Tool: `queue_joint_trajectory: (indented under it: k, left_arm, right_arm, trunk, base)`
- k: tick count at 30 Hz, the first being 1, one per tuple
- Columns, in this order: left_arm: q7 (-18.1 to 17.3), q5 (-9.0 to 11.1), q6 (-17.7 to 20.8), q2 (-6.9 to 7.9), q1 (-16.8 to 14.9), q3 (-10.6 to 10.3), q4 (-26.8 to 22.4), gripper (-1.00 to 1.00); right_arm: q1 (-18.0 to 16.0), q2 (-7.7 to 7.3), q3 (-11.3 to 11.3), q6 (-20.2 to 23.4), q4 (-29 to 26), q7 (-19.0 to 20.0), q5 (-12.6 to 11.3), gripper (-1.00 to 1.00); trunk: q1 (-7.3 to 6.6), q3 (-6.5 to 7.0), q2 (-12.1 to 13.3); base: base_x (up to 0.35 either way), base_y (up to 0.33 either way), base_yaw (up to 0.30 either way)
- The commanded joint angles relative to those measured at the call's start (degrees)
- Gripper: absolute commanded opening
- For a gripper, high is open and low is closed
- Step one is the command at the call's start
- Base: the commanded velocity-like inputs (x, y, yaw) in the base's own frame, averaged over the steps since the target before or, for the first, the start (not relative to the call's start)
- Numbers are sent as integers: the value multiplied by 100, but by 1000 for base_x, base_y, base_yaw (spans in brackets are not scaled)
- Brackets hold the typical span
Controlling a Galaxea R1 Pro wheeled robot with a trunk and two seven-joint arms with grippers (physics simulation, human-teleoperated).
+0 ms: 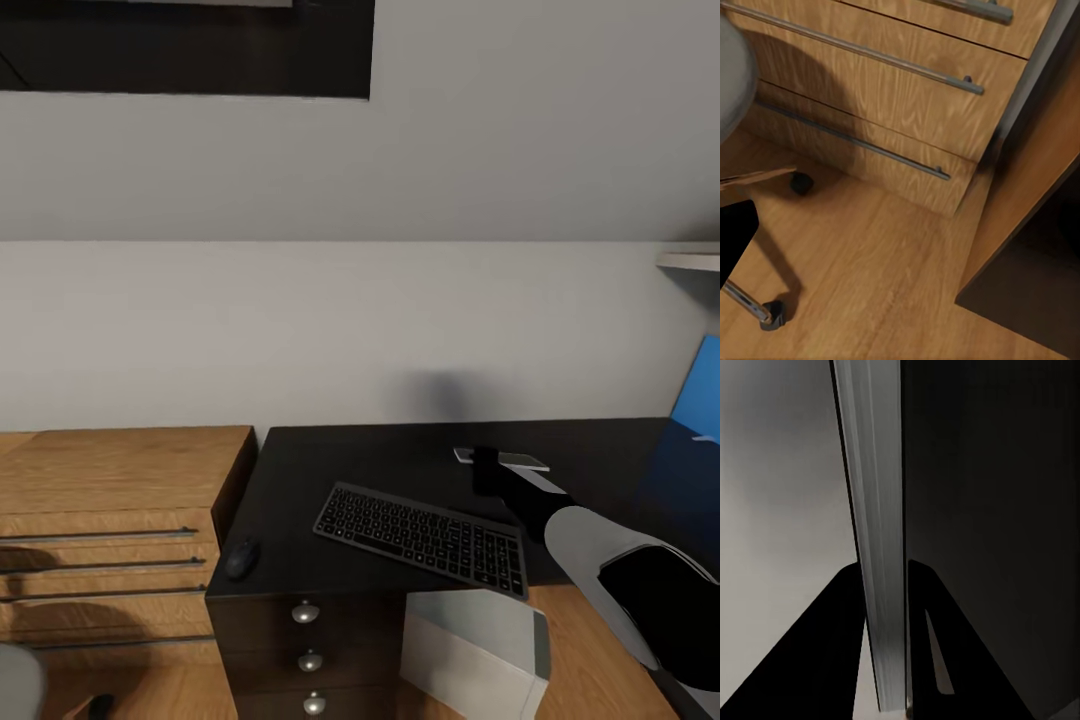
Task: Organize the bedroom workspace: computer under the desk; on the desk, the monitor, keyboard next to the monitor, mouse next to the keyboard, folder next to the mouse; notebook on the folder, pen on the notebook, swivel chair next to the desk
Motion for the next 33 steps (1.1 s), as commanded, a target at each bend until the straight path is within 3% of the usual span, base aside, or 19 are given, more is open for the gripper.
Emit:
queue_joint_trajectory:
  k: [1,33]
  left_arm:
    - [-56,60,8,-5,-3,15,-5,100]
    - [-54,58,0,-4,-1,15,2,100]
  right_arm:
    - [-3,-4,27,11,-9,-19,-24,-100]
    - [-3,-9,17,10,-9,-20,-33,-100]
  trunk:
    - [23,-23,-45]
    - [726,-598,-1328]
  base:
    - [0,0,0]
    - [0,0,0]
